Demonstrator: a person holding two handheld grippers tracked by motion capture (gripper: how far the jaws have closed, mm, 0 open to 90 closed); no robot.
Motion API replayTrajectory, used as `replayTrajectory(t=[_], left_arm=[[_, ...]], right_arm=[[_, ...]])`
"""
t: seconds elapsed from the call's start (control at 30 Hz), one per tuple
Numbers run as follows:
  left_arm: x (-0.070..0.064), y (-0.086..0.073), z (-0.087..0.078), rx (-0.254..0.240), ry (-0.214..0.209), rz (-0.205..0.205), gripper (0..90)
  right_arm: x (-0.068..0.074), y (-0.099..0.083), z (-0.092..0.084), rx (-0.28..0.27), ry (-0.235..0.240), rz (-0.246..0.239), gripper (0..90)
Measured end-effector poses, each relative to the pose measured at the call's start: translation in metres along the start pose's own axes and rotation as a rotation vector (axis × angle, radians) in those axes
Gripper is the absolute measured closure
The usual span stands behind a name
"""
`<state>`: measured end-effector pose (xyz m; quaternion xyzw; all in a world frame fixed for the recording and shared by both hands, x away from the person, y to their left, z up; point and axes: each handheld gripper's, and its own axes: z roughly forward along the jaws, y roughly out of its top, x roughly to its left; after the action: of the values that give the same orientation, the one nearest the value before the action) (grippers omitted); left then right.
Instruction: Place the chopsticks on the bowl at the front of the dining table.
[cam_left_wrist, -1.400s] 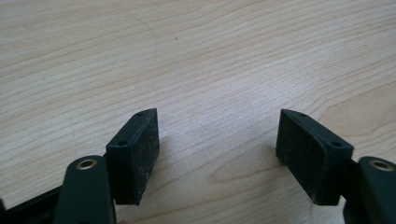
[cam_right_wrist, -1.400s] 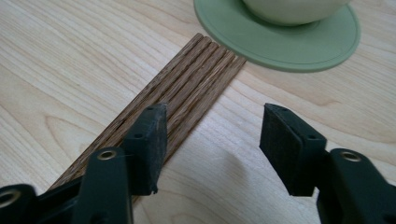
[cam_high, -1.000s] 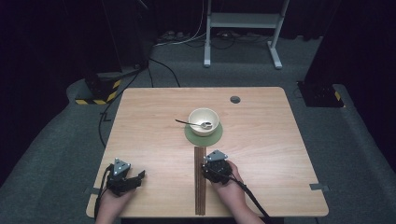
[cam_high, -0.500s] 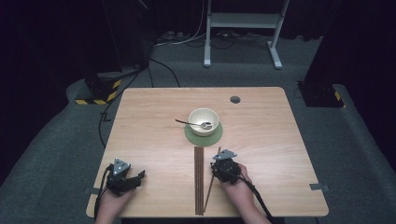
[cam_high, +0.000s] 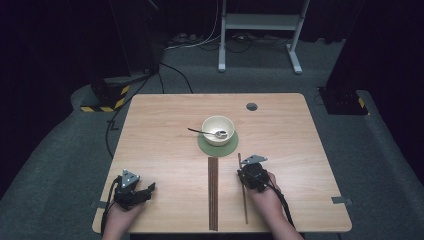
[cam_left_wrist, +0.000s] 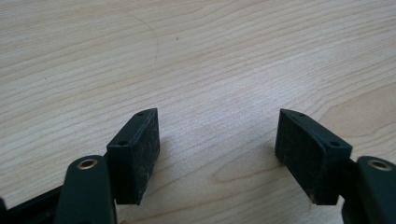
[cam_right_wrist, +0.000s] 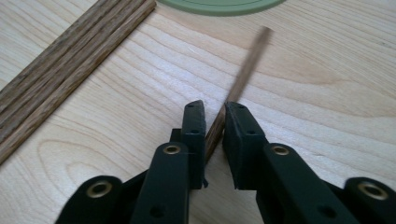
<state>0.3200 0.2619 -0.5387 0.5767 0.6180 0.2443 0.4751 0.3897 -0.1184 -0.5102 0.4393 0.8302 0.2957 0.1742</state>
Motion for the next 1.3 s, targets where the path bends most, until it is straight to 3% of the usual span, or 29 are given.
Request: replayTrajectory(t=[0.13, 0.27, 0.6, 0.87, 1.07, 1.3], left_arm=[[0.000, 0.000, 0.000, 0.003, 0.000, 0.003, 30.7], [0.000, 0.000, 0.000, -0.001, -0.001, -0.005, 30.7], [-0.001, 0.000, 0.001, -0.006, -0.001, -0.014, 30.4], [-0.001, 0.000, 0.001, -0.010, 0.000, -0.019, 30.4], [0.001, 0.000, -0.001, 0.008, -0.002, 0.017, 30.3], [0.001, 0.000, -0.001, 0.012, -0.004, 0.012, 30.3]], right_arm=[[-0.004, 0.002, 0.000, 0.012, 0.002, -0.004, 78.9], [-0.006, 0.002, -0.002, 0.009, 0.013, 0.002, 70.9], [-0.001, -0.027, -0.024, 0.008, -0.009, 0.007, 69.2], [0.001, -0.029, -0.025, 0.008, -0.017, 0.030, 65.6], [0.000, -0.026, -0.023, 0.007, -0.030, 0.049, 71.3], [0.003, -0.019, -0.020, 0.040, -0.025, 0.007, 81.3]])
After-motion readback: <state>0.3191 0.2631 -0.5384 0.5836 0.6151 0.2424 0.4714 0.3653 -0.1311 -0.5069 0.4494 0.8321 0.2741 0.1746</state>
